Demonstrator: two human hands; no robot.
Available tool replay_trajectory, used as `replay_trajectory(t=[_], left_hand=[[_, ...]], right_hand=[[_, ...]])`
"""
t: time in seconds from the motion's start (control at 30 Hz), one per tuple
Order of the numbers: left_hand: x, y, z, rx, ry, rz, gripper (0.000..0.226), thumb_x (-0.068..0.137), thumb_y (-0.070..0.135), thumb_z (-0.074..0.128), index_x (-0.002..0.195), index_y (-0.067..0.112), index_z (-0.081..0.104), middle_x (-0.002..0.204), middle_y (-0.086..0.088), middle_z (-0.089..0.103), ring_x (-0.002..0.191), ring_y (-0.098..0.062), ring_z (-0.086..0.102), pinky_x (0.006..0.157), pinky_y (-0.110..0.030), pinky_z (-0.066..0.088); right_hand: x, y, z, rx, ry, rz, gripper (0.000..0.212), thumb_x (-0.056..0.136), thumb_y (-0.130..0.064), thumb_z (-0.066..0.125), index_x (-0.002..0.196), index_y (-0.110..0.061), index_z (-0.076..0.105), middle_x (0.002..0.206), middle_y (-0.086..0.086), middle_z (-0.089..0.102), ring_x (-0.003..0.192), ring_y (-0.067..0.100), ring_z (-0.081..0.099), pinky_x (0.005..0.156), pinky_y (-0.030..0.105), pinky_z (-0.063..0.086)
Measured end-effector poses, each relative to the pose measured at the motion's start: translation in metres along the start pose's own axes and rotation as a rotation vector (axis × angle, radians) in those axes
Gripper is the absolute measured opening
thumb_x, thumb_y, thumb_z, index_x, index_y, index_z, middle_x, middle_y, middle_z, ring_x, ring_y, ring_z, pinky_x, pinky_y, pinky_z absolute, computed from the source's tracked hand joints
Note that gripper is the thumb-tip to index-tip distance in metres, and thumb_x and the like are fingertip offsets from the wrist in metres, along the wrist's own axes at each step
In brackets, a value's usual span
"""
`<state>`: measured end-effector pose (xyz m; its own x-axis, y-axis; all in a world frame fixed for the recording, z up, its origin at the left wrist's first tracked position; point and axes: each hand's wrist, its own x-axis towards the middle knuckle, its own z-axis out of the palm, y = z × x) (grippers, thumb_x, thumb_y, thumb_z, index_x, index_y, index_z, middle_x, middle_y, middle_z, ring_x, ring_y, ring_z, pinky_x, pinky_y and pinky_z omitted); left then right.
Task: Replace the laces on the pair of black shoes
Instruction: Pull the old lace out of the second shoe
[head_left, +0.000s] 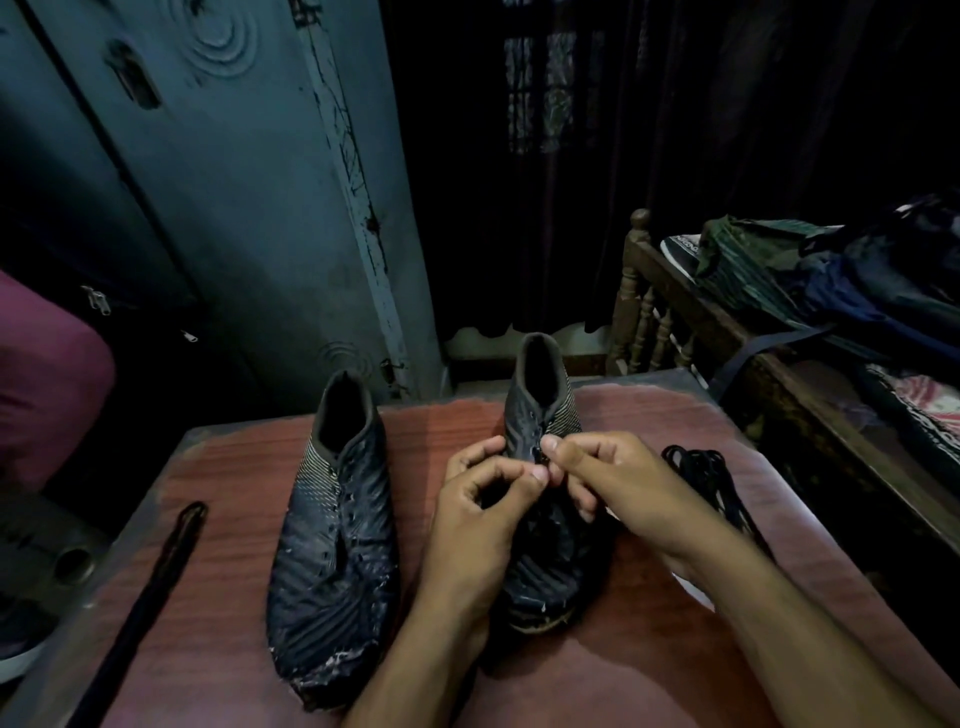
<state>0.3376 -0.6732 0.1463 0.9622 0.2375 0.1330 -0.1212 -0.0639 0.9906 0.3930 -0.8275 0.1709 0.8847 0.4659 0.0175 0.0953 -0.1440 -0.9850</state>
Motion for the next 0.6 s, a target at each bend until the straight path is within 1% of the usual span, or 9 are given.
replay_trajectory(t=[0.03, 0.1, 0.17, 0.2, 0.27, 0.33, 0.43, 0.5, 0.6], left_hand=[[-0.001, 0.000, 0.000, 0.016, -0.018, 0.021, 0.007, 0.085, 0.020, 0.081, 0.078, 0.022, 0.080, 0.138, 0.010, 0.054, 0.128, 0.014, 0.045, 0.109, -0.014, 0.036], [-0.003, 0.000, 0.001, 0.107, -0.057, 0.110, 0.007, 0.077, 0.036, 0.084, 0.079, 0.035, 0.077, 0.148, 0.022, 0.044, 0.136, 0.011, 0.038, 0.110, -0.016, 0.033], [-0.005, -0.002, 0.002, 0.200, -0.078, 0.167, 0.013, 0.071, 0.051, 0.076, 0.080, 0.042, 0.075, 0.151, 0.030, 0.037, 0.142, 0.007, 0.034, 0.113, -0.025, 0.031], [-0.005, -0.003, 0.003, 0.213, -0.081, 0.173, 0.015, 0.070, 0.053, 0.073, 0.081, 0.042, 0.074, 0.150, 0.031, 0.037, 0.142, 0.007, 0.033, 0.113, -0.026, 0.031], [-0.005, -0.002, 0.003, 0.187, -0.073, 0.176, 0.015, 0.070, 0.052, 0.070, 0.079, 0.040, 0.073, 0.147, 0.027, 0.042, 0.138, 0.009, 0.037, 0.109, -0.015, 0.032], [-0.004, 0.000, 0.002, 0.146, -0.026, 0.160, 0.016, 0.071, 0.049, 0.065, 0.074, 0.034, 0.072, 0.140, 0.019, 0.050, 0.133, 0.009, 0.043, 0.101, -0.003, 0.031], [0.001, 0.000, 0.003, 0.128, 0.041, 0.105, 0.017, 0.084, 0.033, 0.069, 0.070, 0.028, 0.075, 0.131, 0.013, 0.058, 0.124, 0.010, 0.050, 0.094, 0.000, 0.032], [0.002, 0.000, 0.004, 0.146, 0.047, 0.099, 0.028, 0.095, 0.027, 0.069, 0.068, 0.026, 0.078, 0.130, 0.013, 0.058, 0.120, 0.011, 0.052, 0.091, -0.001, 0.034], [0.001, 0.001, 0.005, 0.177, 0.062, 0.105, 0.028, 0.095, 0.025, 0.070, 0.068, 0.027, 0.079, 0.130, 0.017, 0.057, 0.121, 0.012, 0.051, 0.092, 0.000, 0.033]], right_hand=[[0.001, 0.001, 0.002, -0.006, 0.030, -0.005, 0.040, 0.095, -0.047, 0.060, 0.068, -0.017, 0.064, 0.054, 0.004, 0.049, 0.055, 0.017, 0.046, 0.063, 0.029, 0.040], [0.002, 0.004, 0.004, -0.010, 0.051, -0.018, 0.041, 0.097, -0.044, 0.060, 0.062, -0.022, 0.060, 0.055, 0.003, 0.047, 0.055, 0.014, 0.044, 0.058, 0.029, 0.036], [0.001, 0.005, 0.004, -0.013, 0.036, -0.021, 0.041, 0.101, -0.036, 0.061, 0.062, -0.022, 0.057, 0.059, 0.002, 0.046, 0.058, 0.015, 0.041, 0.058, 0.032, 0.034], [0.001, 0.005, 0.003, -0.026, 0.023, -0.026, 0.041, 0.102, -0.033, 0.060, 0.062, -0.022, 0.056, 0.061, 0.002, 0.045, 0.060, 0.016, 0.040, 0.060, 0.034, 0.033], [0.000, 0.004, 0.001, -0.057, 0.003, -0.031, 0.042, 0.102, -0.029, 0.059, 0.061, -0.022, 0.055, 0.061, 0.002, 0.044, 0.062, 0.017, 0.039, 0.061, 0.034, 0.032], [-0.001, 0.002, -0.001, -0.065, -0.020, -0.036, 0.040, 0.102, -0.024, 0.059, 0.062, -0.020, 0.057, 0.058, -0.001, 0.044, 0.060, 0.014, 0.040, 0.061, 0.030, 0.034], [-0.003, -0.001, -0.003, -0.041, -0.102, -0.053, 0.037, 0.100, -0.022, 0.064, 0.064, -0.015, 0.057, 0.059, -0.001, 0.046, 0.059, 0.009, 0.041, 0.058, 0.021, 0.036], [-0.004, -0.003, -0.006, -0.062, -0.165, -0.058, 0.034, 0.094, -0.031, 0.064, 0.063, -0.017, 0.058, 0.064, 0.005, 0.045, 0.063, 0.015, 0.041, 0.059, 0.023, 0.034], [-0.007, -0.005, -0.009, -0.091, -0.225, -0.047, 0.034, 0.094, -0.034, 0.064, 0.064, -0.018, 0.061, 0.065, 0.007, 0.044, 0.067, 0.020, 0.039, 0.061, 0.027, 0.031]])
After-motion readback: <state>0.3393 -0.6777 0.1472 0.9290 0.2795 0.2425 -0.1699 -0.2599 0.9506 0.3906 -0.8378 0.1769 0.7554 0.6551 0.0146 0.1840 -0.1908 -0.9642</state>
